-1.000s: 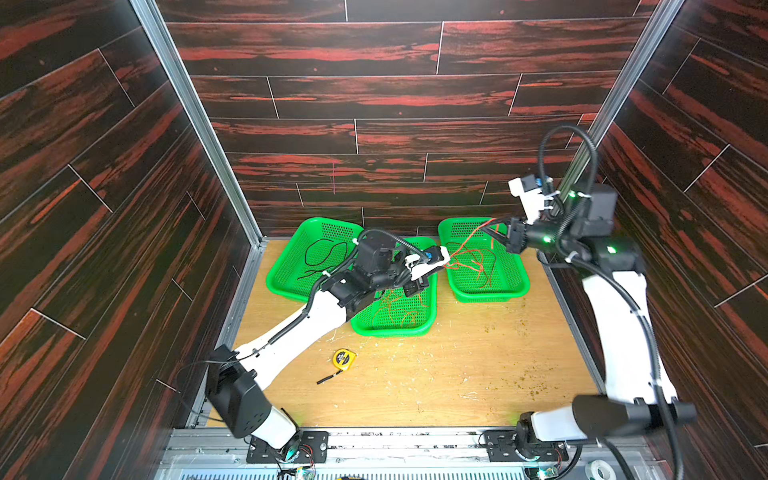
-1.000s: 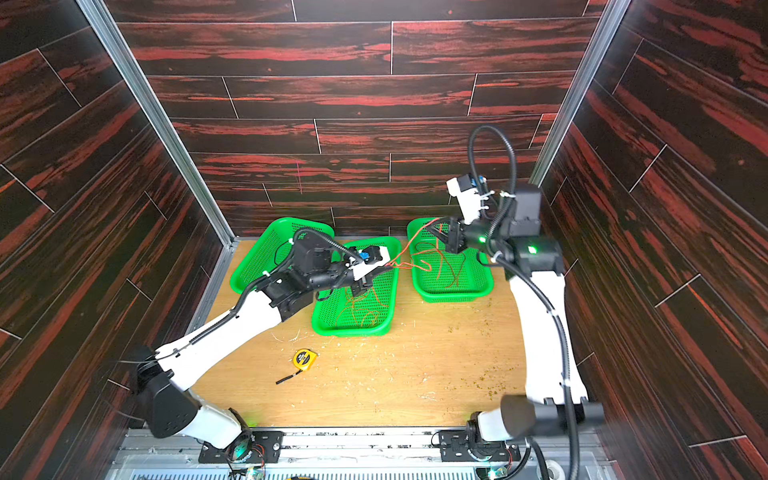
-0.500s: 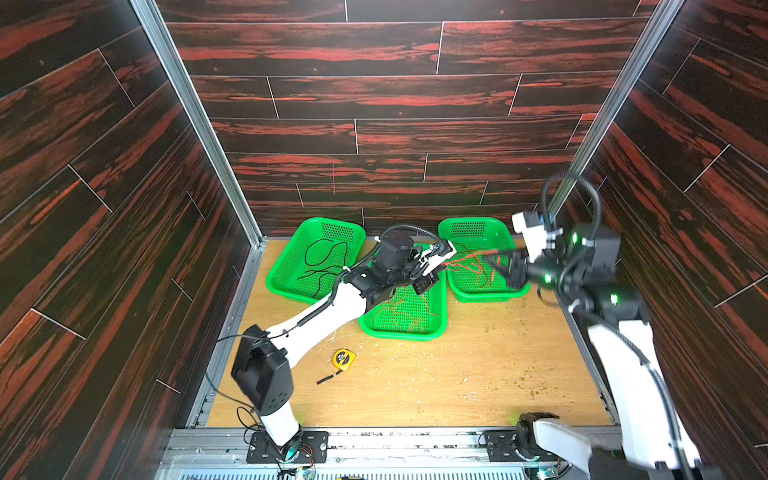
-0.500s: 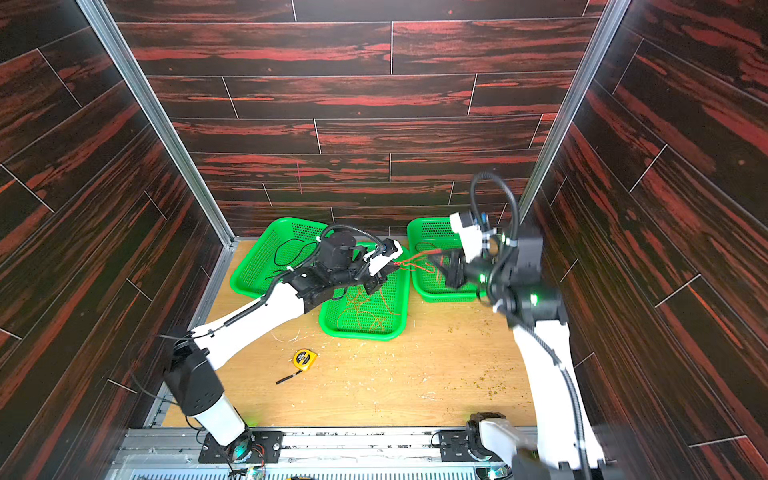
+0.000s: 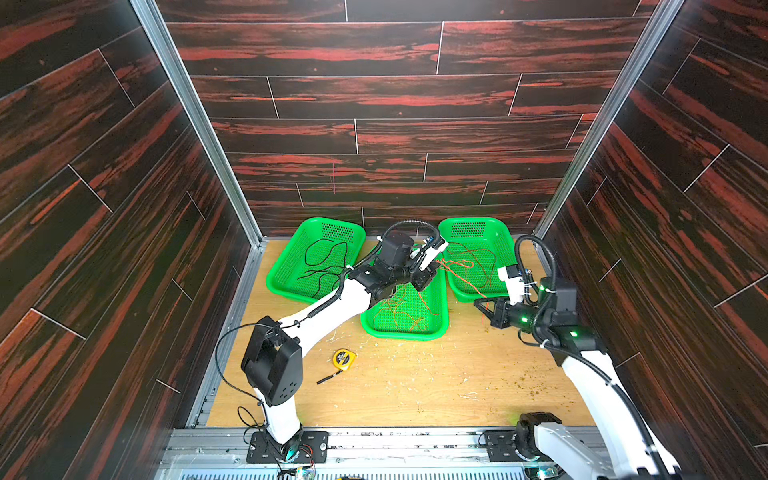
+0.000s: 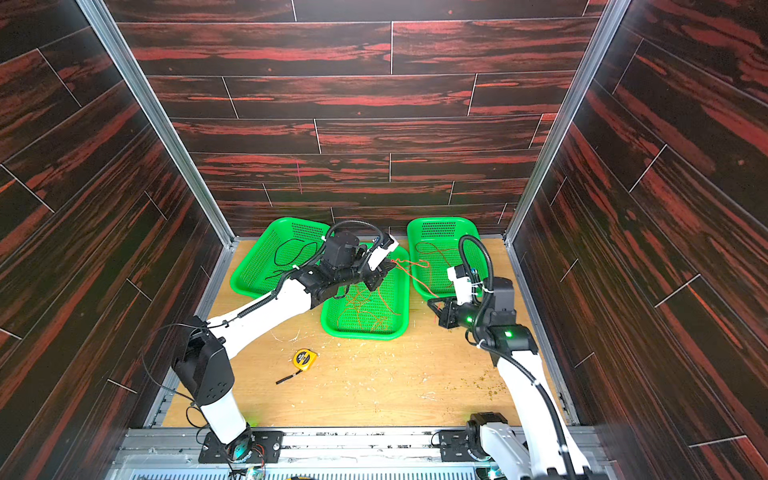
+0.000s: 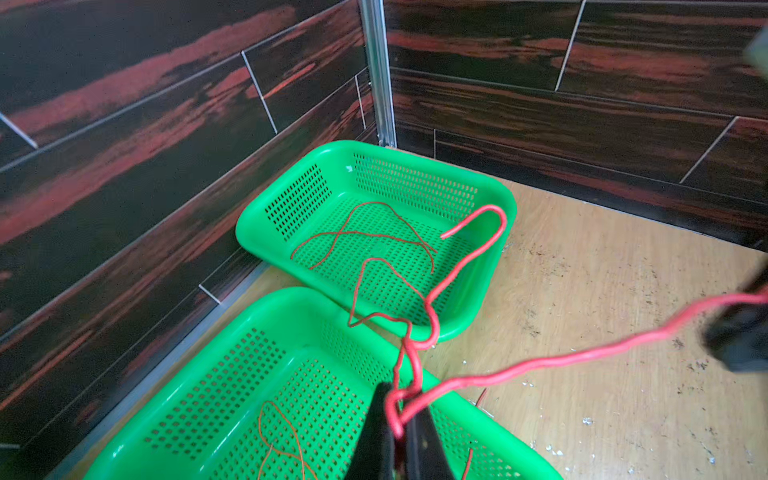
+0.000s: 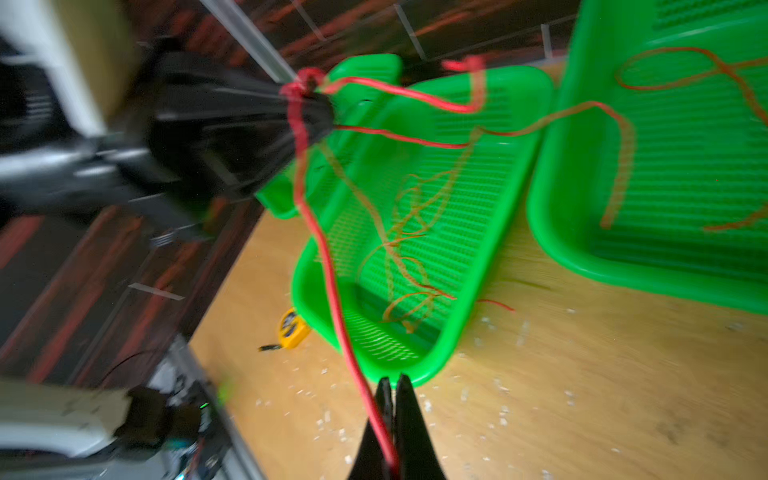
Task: Untangle the cables
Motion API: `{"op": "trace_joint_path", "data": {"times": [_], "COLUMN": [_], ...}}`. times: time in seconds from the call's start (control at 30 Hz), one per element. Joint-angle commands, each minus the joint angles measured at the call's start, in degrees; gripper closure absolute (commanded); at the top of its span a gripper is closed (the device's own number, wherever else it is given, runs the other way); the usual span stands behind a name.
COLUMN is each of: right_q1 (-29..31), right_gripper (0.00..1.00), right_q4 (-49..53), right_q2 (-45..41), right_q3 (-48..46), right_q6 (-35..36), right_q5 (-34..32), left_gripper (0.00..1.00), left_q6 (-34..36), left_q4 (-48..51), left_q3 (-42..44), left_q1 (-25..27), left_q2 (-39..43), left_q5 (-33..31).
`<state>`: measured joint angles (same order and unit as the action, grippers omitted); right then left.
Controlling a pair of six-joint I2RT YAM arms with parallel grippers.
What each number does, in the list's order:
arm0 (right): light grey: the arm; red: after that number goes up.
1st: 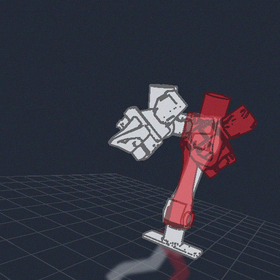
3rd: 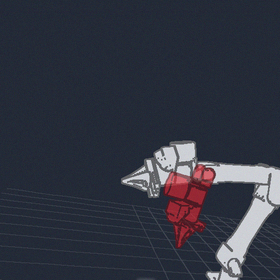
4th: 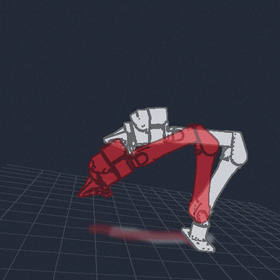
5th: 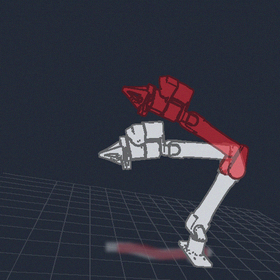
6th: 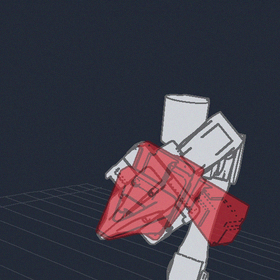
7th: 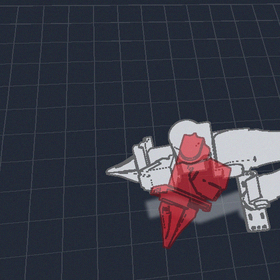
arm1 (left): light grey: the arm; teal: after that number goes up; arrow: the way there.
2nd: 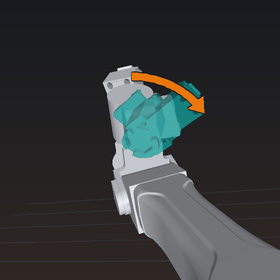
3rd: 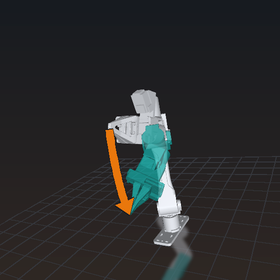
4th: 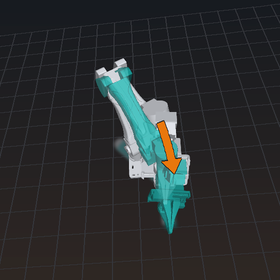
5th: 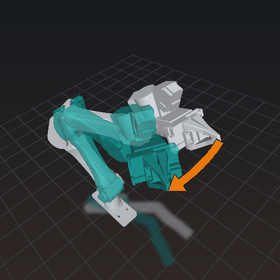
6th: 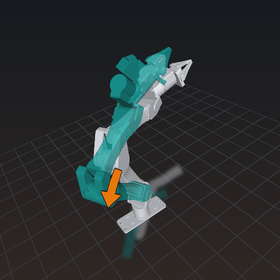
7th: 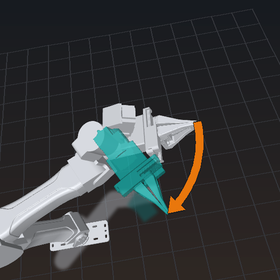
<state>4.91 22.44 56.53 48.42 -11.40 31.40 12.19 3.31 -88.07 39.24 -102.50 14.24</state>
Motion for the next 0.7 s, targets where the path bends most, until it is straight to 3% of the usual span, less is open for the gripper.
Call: {"op": "trace_joint_path", "data": {"times": [0.0,0.07,0.23,0.5,0.67], "right_q1": [-0.6,-0.6,-0.6,-0.5,-0.6], "right_gripper": [0.96,0.76,0.53,0.46,0.43], "right_q4": [3.0,3.3,1.1,3.5,4.0], "right_q2": [2.8,2.9,-4.9,-10.6,-5.6], "right_q3": [-0.3,1.2,5.3,13.0,15.4], "right_q6": [0.2,1.6,5.9,14.5,16.1], "right_q5": [-1.1,0.7,-0.6,1.1,2.3], "left_gripper": [1.0,1.0,1.0,1.0,1.0], "left_q6": [-1.1,0.7,6.7,19.6,28.1], "left_q4": [-4.7,-5.5,-7.8,-8.2,-8.7], "left_q3": [0.7,2.1,6.7,12.3,14.6], "left_q1": [-2.5,-2.5,-1.9,-1.8,-1.7], "left_q2": [4.2,5.0,7.5,11.4,12.9], "left_q5": [-5.4,-3.8,-0.2,4.8,10.7]}}
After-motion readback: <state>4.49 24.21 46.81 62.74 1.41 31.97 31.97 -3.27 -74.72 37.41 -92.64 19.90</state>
